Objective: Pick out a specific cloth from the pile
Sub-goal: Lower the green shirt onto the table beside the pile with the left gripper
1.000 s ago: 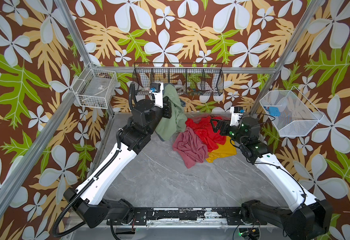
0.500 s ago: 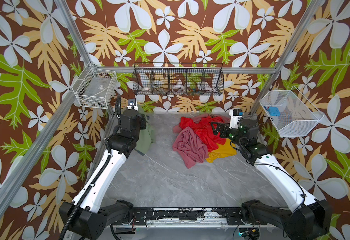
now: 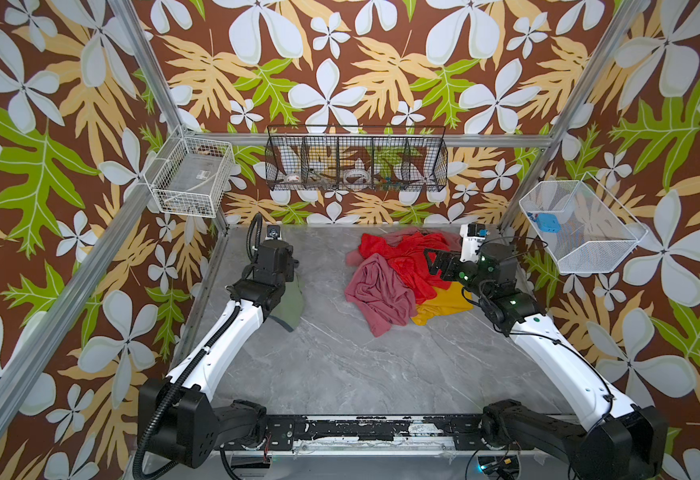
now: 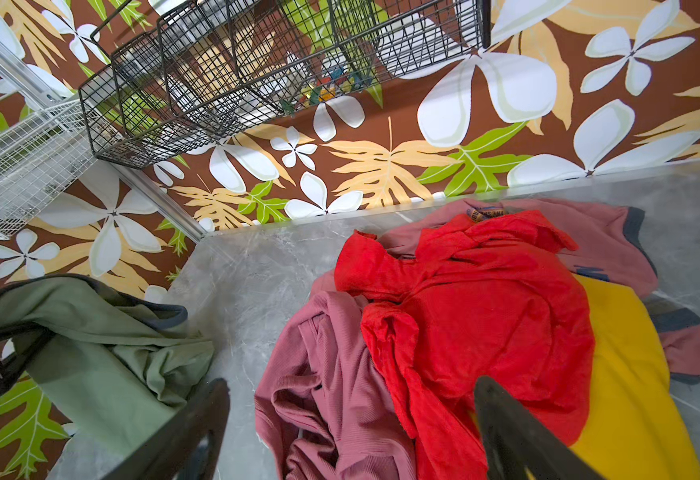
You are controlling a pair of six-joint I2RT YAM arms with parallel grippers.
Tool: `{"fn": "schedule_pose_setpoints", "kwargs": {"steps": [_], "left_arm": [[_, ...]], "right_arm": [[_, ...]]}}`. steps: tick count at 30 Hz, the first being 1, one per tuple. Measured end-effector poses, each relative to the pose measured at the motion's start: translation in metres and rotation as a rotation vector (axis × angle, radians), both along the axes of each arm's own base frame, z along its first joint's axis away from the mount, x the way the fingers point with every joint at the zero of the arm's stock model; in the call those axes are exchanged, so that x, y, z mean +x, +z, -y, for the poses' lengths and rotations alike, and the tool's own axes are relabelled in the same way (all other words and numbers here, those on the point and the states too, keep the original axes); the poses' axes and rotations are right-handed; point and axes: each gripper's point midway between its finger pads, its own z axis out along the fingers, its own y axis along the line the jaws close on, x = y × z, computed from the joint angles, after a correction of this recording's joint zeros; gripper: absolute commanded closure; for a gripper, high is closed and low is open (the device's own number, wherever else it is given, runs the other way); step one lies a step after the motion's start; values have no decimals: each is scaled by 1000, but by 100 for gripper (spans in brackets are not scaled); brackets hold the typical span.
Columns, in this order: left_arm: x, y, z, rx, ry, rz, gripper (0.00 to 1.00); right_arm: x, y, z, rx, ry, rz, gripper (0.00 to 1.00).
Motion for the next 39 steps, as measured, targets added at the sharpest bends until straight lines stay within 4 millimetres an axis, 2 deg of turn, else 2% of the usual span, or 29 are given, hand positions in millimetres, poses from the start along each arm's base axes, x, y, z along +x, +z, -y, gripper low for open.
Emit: {"fn": "schedule_pose_setpoints", "kwargs": {"steps": [9,21,24,28,30,33,34,35,37,39], "left_arm": [[-2,-20,25,-205,-58,-4,100],[-37,-69,34,-386,-43,-104,100],[-42,-84,21,-429,4,-138,100],[-42,-104,-19,-510,114,-178,100],[-39,-109,-32,-535,147,-197,100],[-28,-116,-33,-546,133,-246,93],[-25,-121,-33,-542,126,-263,88],[-22,-127,-32,-543,127,-285,82],[-20,-144,-33,-529,133,-339,80],[-23,-165,-38,-517,164,-400,73]], "right_arm": [[-2,-8,1,4,-3,-17,10],[-4,-15,0,9,-2,-33,10],[-4,-16,0,11,1,-36,9],[-4,-17,-2,13,10,-41,10],[-4,-17,-2,16,12,-43,10],[-5,-21,-4,32,16,-57,10],[-6,-22,-4,31,16,-60,10],[-6,-24,-4,32,18,-65,11],[-5,-26,-5,32,18,-70,10],[-5,-27,-5,32,18,-73,10]]}}
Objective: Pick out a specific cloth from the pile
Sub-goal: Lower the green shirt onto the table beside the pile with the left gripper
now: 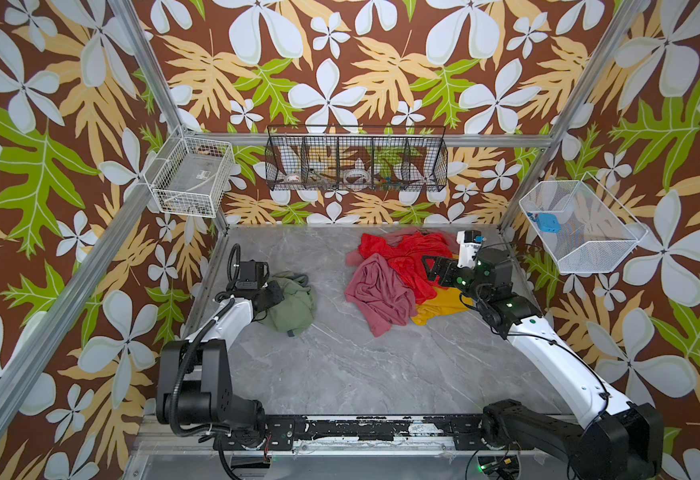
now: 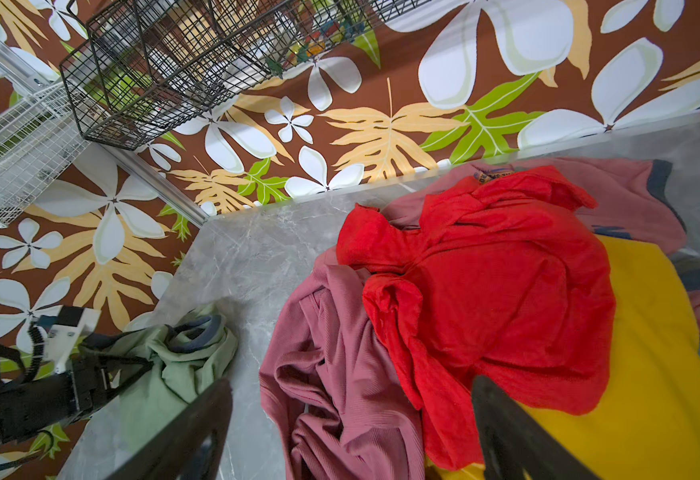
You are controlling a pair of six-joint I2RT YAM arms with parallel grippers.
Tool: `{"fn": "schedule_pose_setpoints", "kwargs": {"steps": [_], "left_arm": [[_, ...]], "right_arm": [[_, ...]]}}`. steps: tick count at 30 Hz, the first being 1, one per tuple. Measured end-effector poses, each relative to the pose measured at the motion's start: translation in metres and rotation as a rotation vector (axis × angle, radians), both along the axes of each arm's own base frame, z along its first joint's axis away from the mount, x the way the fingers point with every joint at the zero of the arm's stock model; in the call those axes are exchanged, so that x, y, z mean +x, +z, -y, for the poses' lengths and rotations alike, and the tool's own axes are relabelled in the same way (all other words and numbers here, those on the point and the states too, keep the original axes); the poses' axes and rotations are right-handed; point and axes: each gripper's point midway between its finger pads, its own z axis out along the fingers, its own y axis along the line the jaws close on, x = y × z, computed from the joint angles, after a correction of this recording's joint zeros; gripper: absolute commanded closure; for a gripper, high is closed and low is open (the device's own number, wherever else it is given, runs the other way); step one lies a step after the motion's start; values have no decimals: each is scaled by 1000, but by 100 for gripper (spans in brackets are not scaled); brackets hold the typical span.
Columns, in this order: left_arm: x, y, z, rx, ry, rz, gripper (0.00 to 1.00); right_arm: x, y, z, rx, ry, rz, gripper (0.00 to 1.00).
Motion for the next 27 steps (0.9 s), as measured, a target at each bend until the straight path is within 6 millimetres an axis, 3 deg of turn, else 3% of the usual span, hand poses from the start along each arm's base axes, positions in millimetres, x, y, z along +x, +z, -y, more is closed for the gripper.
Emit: {"fn": "schedule_pose_setpoints", "kwargs": {"steps": [1,3,7,8,9,14,21,24,27], "left_arm": [[-3,-10,-3,10,8,-34,71],[-8,-21,-10,36,31,-76,57],[-13,-23,-19,78,65,-90,39],[-14,-21,-21,84,69,-88,36],[-14,-18,-22,90,73,-84,25],[-15,21,-22,200,83,-15,9],[-28,76,-27,351,149,104,7],[-31,87,-6,380,85,150,6],[-28,80,18,416,-7,132,4]], "right_arm": [[0,0,0,0,0,-1,10],[0,0,0,-1,0,0,10],[-1,-5,0,-4,0,-9,10],[-1,-8,0,-6,0,-16,10],[0,-11,0,-8,0,-24,10],[4,-18,-1,-24,5,-38,10],[5,-13,-1,-44,15,-17,9],[5,-13,-1,-50,18,-14,9],[6,-17,-2,-53,20,-24,10]]}}
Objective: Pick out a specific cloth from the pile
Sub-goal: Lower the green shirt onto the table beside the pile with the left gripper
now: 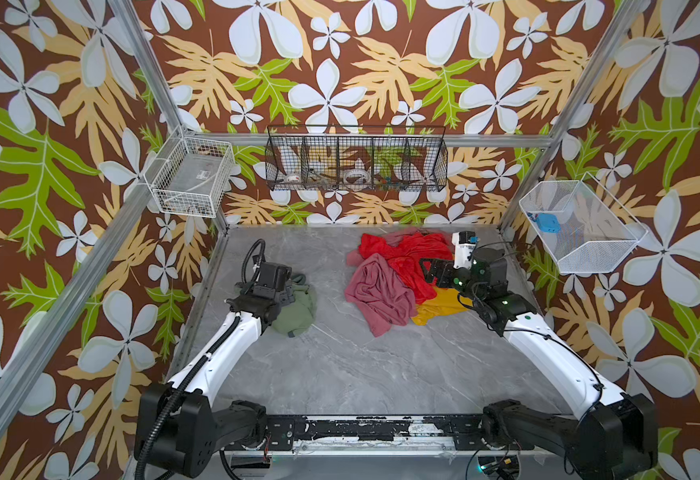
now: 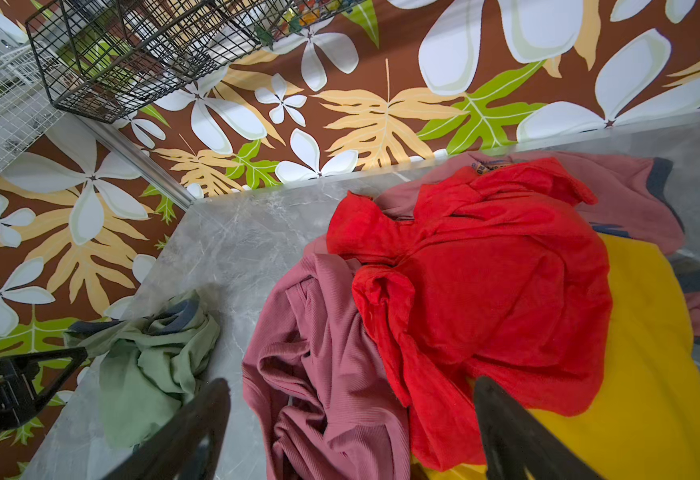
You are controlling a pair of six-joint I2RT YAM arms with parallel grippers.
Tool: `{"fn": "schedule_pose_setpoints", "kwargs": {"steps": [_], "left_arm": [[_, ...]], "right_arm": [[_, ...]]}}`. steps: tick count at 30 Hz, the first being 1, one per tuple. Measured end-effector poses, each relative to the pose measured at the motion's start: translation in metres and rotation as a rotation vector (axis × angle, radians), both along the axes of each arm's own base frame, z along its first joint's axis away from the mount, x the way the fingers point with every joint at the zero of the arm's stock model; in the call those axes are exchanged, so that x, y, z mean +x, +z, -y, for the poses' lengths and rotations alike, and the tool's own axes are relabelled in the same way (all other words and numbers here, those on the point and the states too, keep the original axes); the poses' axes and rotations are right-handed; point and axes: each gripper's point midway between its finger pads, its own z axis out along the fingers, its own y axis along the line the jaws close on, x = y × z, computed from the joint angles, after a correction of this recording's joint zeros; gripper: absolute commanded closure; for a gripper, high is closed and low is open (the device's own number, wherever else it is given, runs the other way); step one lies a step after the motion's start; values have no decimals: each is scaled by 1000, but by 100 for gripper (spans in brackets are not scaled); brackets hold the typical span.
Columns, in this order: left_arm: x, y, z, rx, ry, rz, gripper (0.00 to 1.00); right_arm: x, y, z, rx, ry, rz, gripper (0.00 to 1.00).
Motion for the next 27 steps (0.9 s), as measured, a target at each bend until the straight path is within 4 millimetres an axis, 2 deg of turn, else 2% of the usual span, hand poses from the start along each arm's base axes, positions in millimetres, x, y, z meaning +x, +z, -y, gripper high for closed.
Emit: {"fn": "schedule_pose_setpoints", "kwargs": {"steps": [4,5,9,15,19,23,27], "left_arm": [[4,-32,17,52,-43,-112,3],[4,-39,19,59,-50,-136,0],[7,-67,25,74,-67,-224,0],[15,-105,34,94,-119,-343,1],[17,-120,36,104,-132,-388,20],[25,-124,39,112,-154,-398,41],[32,-126,42,89,-177,-398,73]], "right_arm": [[2,1,-1,1,2,0,11],[1,2,-1,2,2,3,11],[-2,6,1,-3,0,15,11],[-6,-1,6,-30,-13,-2,11],[-9,-2,8,-44,-17,3,11],[-9,-3,9,-53,-16,1,11],[-9,-4,9,-57,-17,1,11]]}}
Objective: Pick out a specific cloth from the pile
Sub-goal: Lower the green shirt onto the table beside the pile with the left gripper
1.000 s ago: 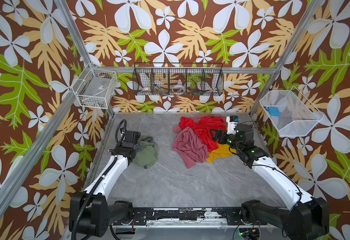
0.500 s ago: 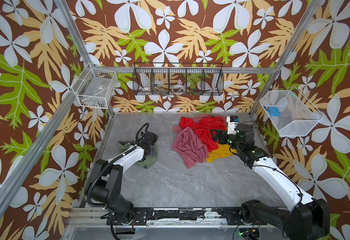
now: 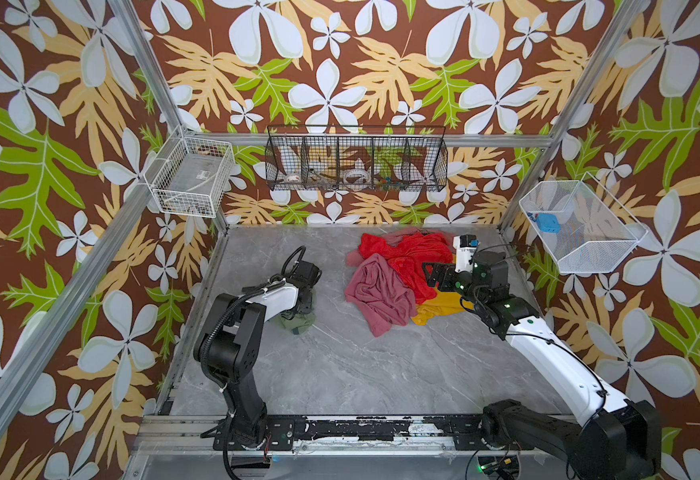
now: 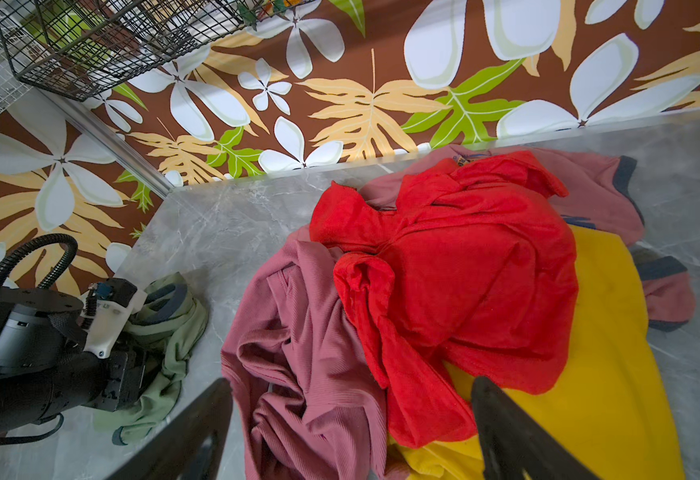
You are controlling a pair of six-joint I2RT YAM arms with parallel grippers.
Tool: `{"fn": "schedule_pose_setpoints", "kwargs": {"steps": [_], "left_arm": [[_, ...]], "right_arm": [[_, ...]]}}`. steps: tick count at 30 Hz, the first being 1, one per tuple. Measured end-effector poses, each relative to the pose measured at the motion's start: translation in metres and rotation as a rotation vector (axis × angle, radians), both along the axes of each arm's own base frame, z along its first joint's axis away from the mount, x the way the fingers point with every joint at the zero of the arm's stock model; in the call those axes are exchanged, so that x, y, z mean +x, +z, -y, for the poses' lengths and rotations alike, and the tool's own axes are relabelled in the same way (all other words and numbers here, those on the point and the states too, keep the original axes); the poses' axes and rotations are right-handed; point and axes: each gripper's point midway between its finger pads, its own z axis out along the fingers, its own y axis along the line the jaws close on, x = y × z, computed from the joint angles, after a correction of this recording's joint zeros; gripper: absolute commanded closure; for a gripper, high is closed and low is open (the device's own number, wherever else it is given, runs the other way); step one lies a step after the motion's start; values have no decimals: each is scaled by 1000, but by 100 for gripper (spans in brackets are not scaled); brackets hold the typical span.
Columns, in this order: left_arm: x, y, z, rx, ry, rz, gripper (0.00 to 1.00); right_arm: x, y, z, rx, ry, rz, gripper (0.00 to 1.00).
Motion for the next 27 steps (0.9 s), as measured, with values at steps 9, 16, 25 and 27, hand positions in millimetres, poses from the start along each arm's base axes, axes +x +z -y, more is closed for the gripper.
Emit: {"fn": "schedule_pose_setpoints", "kwargs": {"steps": [9,16,25,27], "left_arm": [[6,42,18,-147,-50,91,100],[9,87,3,-253,-15,178,100],[14,125,-31,-311,57,273,100],[21,128,-37,-314,70,281,100]], "right_arm": [[-1,0,3,-16,-11,1,12],[0,0,2,-10,-7,2,13],[-2,-1,-1,10,1,-6,13],[-1,-1,-1,15,1,-4,14]]}}
